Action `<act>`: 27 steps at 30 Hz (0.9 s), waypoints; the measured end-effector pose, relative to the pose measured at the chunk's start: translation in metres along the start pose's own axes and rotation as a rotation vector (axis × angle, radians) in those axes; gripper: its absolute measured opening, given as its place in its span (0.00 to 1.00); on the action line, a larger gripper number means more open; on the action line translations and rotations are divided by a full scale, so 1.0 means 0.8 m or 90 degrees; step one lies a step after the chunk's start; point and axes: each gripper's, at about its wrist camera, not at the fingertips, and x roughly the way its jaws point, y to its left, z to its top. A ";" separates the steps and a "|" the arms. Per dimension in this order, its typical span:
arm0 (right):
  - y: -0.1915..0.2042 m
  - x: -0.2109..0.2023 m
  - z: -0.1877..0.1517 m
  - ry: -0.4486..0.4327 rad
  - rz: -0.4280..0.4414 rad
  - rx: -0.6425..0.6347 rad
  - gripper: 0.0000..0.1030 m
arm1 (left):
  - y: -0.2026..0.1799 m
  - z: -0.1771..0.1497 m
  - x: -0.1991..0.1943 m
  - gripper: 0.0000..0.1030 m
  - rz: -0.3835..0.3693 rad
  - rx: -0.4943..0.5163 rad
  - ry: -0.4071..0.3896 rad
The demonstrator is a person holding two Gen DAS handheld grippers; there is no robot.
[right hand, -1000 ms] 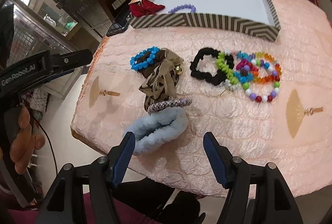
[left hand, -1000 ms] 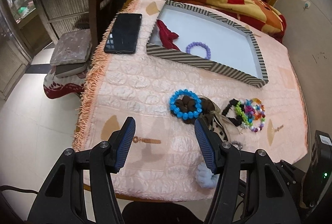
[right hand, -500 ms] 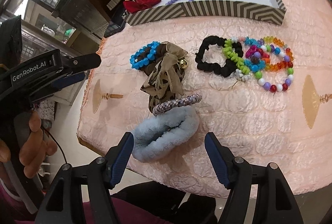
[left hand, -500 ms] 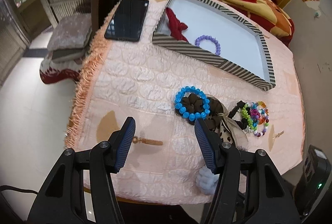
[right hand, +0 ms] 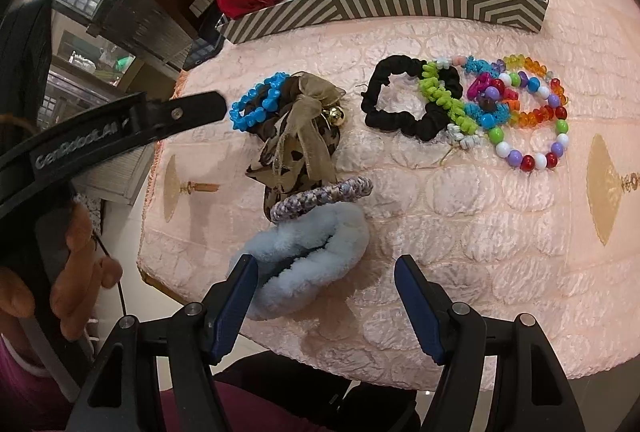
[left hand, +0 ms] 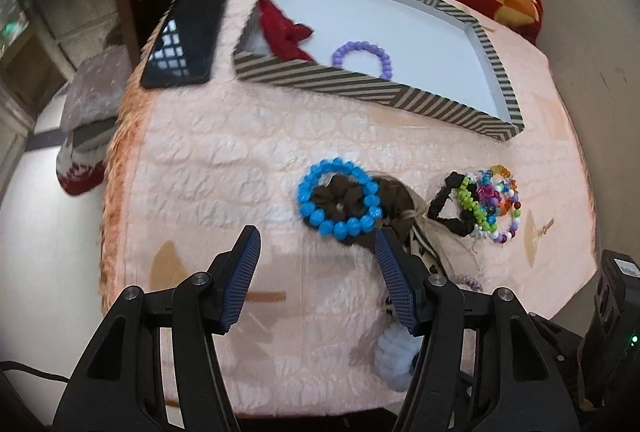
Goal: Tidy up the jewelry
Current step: 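Withdraw both tools from the tray back over the remaining jewelry, then grasp the blue bead bracelet with the left tool while the right tool grasps the fluffy scrunchie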
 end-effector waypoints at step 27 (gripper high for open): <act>0.000 0.003 0.010 -0.028 -0.017 -0.027 0.19 | -0.012 0.031 0.045 0.06 -0.067 0.099 0.064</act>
